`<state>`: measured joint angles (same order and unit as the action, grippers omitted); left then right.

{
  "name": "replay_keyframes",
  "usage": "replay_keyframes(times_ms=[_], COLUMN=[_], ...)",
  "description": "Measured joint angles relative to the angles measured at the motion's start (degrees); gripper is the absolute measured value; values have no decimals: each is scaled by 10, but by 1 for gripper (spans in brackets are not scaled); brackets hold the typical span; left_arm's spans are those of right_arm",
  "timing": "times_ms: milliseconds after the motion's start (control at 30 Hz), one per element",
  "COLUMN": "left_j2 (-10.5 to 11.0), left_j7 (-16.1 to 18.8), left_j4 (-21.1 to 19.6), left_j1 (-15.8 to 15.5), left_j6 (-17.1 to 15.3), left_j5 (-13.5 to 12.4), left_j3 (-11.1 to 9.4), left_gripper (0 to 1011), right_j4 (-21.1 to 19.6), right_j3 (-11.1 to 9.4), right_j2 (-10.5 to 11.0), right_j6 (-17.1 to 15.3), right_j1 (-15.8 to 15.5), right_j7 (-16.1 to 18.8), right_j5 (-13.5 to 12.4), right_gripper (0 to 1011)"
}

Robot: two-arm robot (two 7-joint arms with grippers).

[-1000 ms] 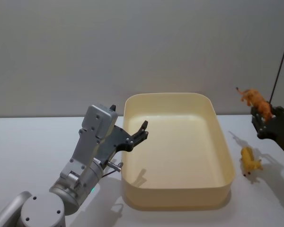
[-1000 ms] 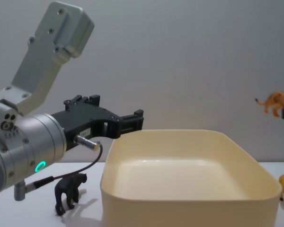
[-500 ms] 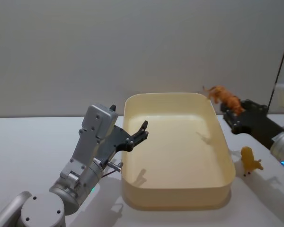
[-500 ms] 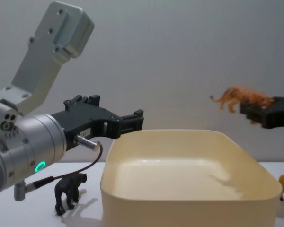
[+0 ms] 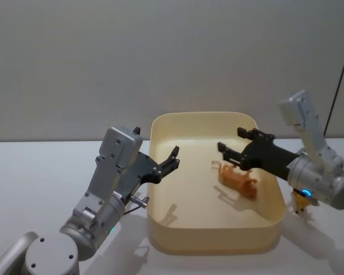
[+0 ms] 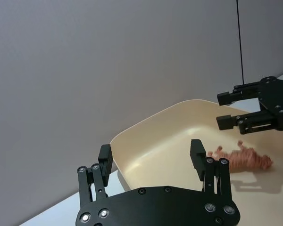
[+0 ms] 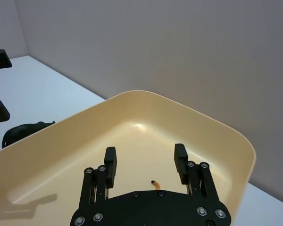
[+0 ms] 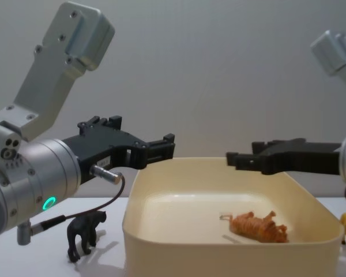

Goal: Pick up the toy alternately with two hands and place it into the central storage box.

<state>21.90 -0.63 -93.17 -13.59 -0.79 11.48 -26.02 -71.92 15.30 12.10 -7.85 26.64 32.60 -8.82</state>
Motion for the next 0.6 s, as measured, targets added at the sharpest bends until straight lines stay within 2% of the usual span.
replay_keyframes(times_ms=[167, 333, 400, 600], left_j2=[0, 0, 0, 0], left_j7=[0, 0, 0, 0], left_j4=[0, 0, 0, 0], left_j1=[0, 0, 0, 0], left_j6=[0, 0, 0, 0], left_j5=[0, 0, 0, 0], left_j3=[0, 0, 0, 0], left_gripper=[1002, 1001, 1001, 1002], right_j4=[12, 5, 0, -37], right_j3=[4, 2, -1, -15], right_j2=[-5, -1, 2, 22], right_j6=[-6, -6, -5, 0], right_j1=[10, 7, 4, -19], right_j7=[10, 6, 2, -24], right_j5=[2, 0, -1, -14], right_gripper=[838, 968, 1001, 1001])
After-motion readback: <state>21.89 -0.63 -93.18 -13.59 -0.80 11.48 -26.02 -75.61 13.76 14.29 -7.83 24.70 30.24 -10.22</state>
